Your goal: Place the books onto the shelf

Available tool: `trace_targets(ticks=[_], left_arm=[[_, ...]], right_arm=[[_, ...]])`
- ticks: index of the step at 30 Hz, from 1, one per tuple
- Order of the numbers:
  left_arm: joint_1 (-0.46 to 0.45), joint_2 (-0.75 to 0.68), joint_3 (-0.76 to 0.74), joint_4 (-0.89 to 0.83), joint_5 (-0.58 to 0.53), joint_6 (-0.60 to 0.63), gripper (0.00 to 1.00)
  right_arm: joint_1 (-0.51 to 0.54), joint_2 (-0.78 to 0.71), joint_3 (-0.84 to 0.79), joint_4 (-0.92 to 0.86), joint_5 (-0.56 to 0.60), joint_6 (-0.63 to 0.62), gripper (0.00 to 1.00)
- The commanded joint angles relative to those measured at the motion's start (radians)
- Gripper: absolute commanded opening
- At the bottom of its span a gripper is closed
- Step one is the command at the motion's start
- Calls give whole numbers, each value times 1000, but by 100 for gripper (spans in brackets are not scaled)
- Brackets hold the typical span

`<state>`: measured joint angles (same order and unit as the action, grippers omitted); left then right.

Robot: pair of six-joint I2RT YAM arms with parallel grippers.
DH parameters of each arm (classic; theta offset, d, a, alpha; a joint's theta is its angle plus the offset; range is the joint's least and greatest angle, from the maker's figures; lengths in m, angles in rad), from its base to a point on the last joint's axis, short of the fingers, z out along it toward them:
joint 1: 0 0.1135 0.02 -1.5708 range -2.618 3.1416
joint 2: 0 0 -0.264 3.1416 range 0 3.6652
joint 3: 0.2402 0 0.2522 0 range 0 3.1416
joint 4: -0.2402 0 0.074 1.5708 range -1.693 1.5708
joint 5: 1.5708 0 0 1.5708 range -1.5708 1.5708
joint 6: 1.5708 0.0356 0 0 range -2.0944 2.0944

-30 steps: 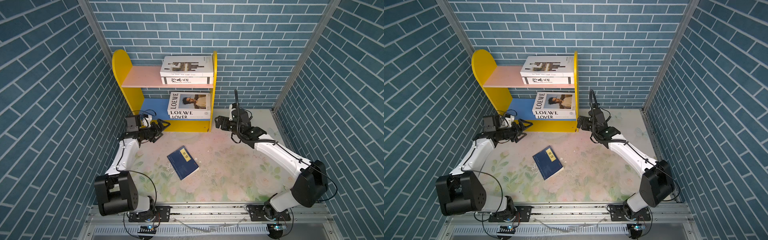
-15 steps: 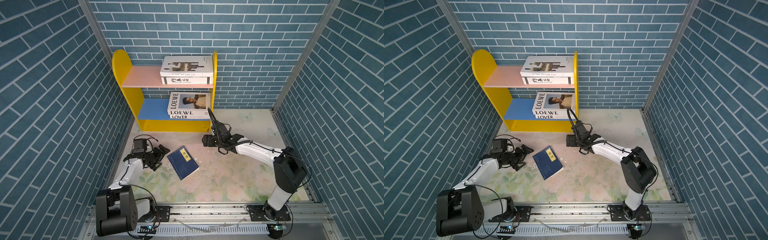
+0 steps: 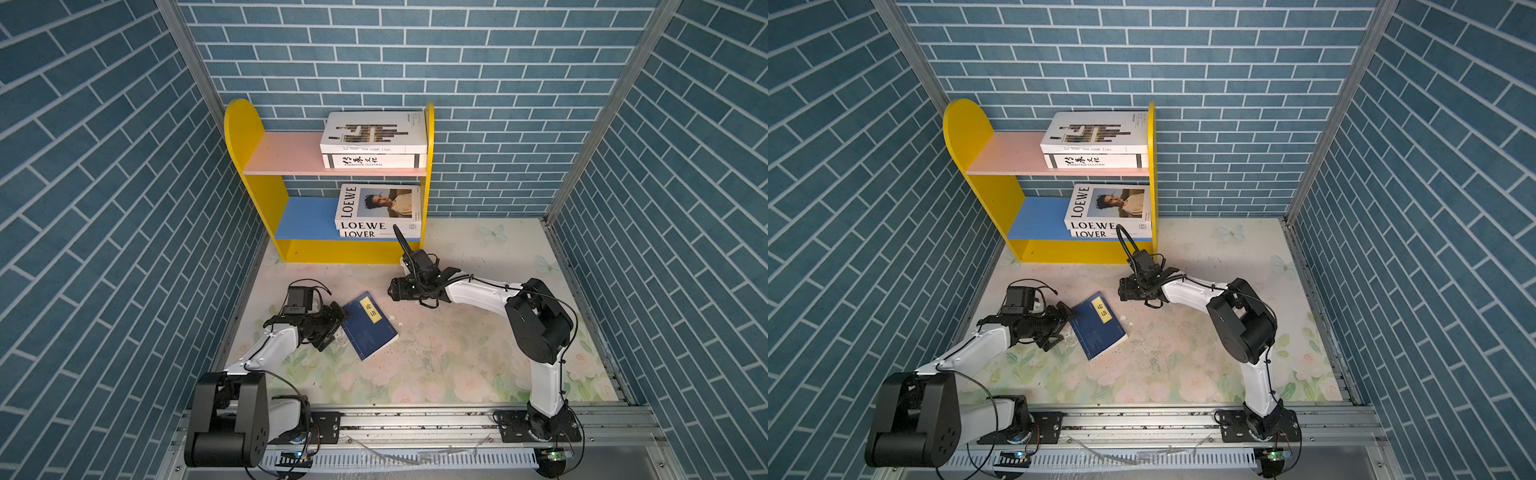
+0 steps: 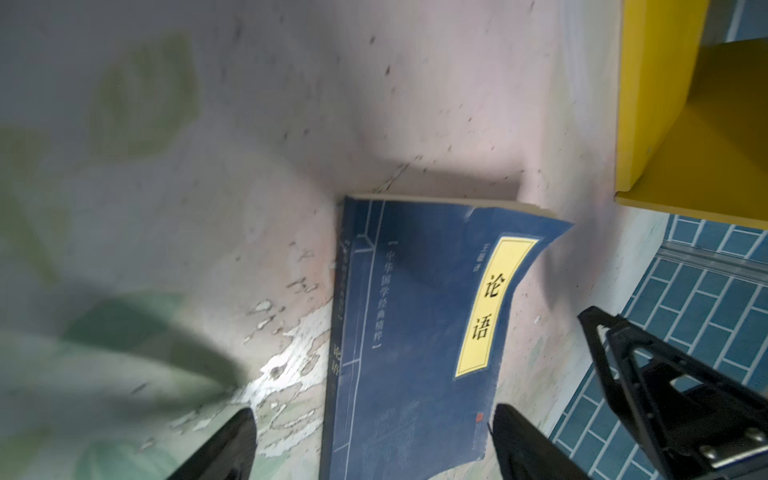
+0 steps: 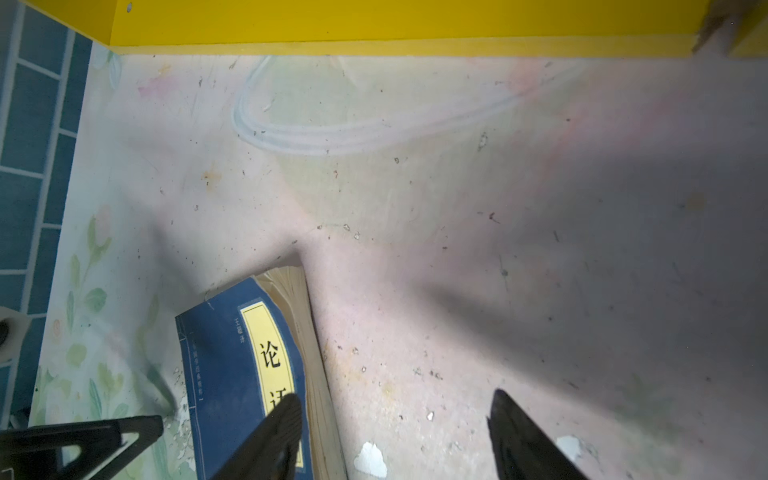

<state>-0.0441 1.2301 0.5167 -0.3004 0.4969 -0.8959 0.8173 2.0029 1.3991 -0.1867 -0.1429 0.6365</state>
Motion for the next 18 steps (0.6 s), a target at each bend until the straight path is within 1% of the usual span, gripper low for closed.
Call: trace_targets(ticks=[1,5,14,18], left_arm=[[-21,22,-20,30,-32,-42,88],[-42,42,-20,43,-47,-60,87],[-114,94,-36,131,-65,-129,85],[-137,108,-50,175,-66,-158,85]], right_arm=[[18,46,48,-13,-51,17,66],[42,88,92,-58,-59,-11,58],[72,135,97,-91,-126,-35,51],[89,173,117,-134,-134,-59,44]])
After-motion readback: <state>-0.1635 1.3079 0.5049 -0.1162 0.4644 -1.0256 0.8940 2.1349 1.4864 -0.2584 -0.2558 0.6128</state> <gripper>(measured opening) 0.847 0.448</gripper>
